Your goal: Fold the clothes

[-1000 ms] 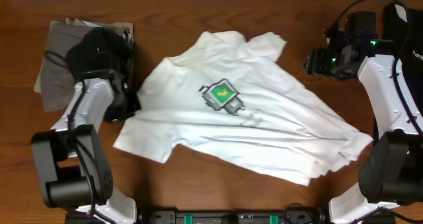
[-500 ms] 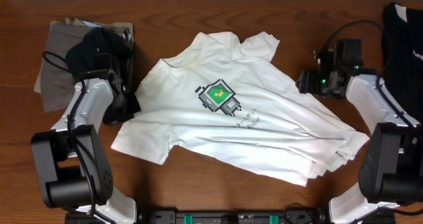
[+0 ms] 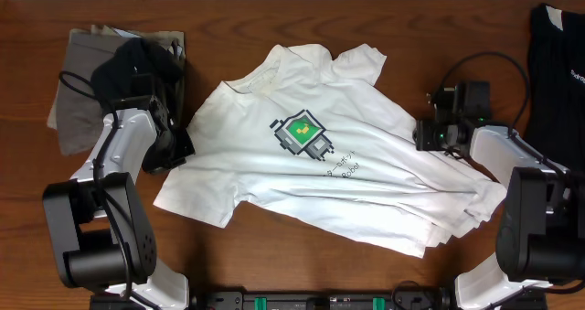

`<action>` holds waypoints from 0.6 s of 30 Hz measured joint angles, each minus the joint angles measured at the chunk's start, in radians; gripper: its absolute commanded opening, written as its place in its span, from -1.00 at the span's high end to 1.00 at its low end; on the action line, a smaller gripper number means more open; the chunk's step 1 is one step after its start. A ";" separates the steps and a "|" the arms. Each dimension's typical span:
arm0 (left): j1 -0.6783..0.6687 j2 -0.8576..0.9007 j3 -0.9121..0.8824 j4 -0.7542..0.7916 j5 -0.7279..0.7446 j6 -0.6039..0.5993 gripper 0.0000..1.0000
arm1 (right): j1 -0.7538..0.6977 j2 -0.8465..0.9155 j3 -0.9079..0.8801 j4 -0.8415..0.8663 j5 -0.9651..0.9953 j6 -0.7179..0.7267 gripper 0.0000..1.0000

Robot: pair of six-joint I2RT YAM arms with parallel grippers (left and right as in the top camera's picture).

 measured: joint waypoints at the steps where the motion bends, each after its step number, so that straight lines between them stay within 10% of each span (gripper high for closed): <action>1: 0.000 0.000 0.000 0.001 0.000 0.000 0.88 | 0.000 0.000 -0.003 0.010 0.013 0.002 -0.02; 4: 0.000 0.000 0.000 0.001 0.000 0.000 0.88 | 0.000 0.000 -0.010 0.026 0.039 0.007 0.05; 8: 0.000 0.000 0.000 0.001 0.000 0.000 0.88 | 0.000 0.000 -0.018 0.052 0.086 0.036 -0.33; 18: 0.000 0.000 0.000 0.001 0.000 0.000 0.87 | 0.000 0.003 -0.024 0.111 0.028 0.047 0.21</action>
